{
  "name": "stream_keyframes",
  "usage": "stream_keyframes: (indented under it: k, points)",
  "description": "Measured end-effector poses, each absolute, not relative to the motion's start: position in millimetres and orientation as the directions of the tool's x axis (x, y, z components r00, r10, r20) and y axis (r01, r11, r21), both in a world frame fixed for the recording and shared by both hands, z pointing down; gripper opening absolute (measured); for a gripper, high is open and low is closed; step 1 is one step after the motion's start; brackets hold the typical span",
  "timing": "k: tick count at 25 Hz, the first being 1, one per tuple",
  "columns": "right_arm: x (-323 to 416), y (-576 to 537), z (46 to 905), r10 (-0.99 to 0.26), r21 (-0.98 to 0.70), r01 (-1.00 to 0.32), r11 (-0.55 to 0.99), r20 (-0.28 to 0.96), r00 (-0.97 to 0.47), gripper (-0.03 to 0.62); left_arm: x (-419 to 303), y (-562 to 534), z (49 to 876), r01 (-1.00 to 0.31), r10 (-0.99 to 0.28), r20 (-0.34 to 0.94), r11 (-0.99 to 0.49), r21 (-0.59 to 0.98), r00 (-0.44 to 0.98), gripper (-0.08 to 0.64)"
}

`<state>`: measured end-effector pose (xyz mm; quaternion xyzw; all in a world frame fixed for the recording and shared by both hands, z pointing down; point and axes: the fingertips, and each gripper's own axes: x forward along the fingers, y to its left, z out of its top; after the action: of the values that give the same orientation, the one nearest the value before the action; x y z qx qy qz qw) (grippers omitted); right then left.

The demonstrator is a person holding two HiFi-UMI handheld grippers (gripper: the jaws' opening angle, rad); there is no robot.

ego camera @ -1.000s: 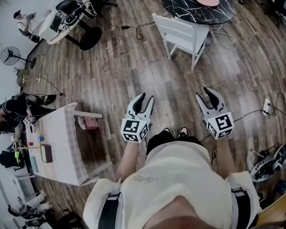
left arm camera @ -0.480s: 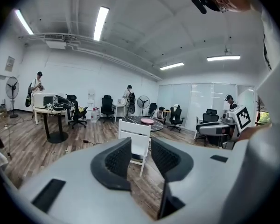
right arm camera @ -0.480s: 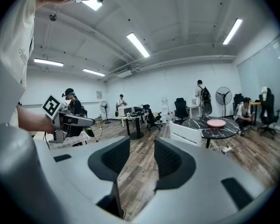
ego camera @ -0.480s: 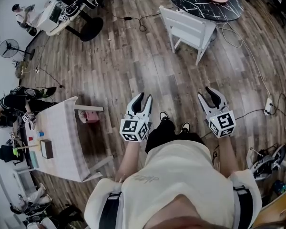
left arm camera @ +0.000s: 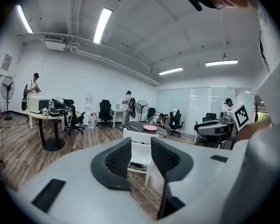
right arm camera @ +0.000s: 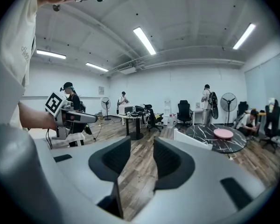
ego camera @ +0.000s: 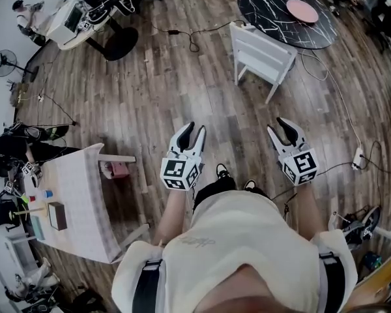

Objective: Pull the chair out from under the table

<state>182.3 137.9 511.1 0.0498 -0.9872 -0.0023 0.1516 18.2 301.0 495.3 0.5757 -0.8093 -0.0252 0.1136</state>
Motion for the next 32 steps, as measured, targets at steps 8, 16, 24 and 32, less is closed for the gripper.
stream_keyframes:
  k: [8,16,24,32]
  points:
    - [139.7,147.7,513.8,-0.123,0.018,-0.123,0.992,0.304,-0.945,0.147,-29.6,289.2,505.3,-0.945,-0.959,0.14,0.268,0.187,-0.245,0.141]
    - [132.0,138.7,522.5,-0.178,0.025,-0.181,0.983,0.352,-0.919,0.147,-54.7,283.8,519.3,-0.941,-0.964,0.15,0.25,0.226,-0.22,0.141]
    - [115.1,115.1,533.9,-0.177,0.008,-0.187,0.982,0.359,-0.916,0.147,-72.0,264.4,531.5,-0.938,-0.959,0.179,0.257,0.232,-0.218,0.141]
    - [68.1,48.8,535.3,-0.19,-0.037,-0.212,0.976,0.322,-0.928,0.147,-106.6,206.4,520.6,-0.953,-0.958,0.21,0.236,0.191,-0.195,0.141]
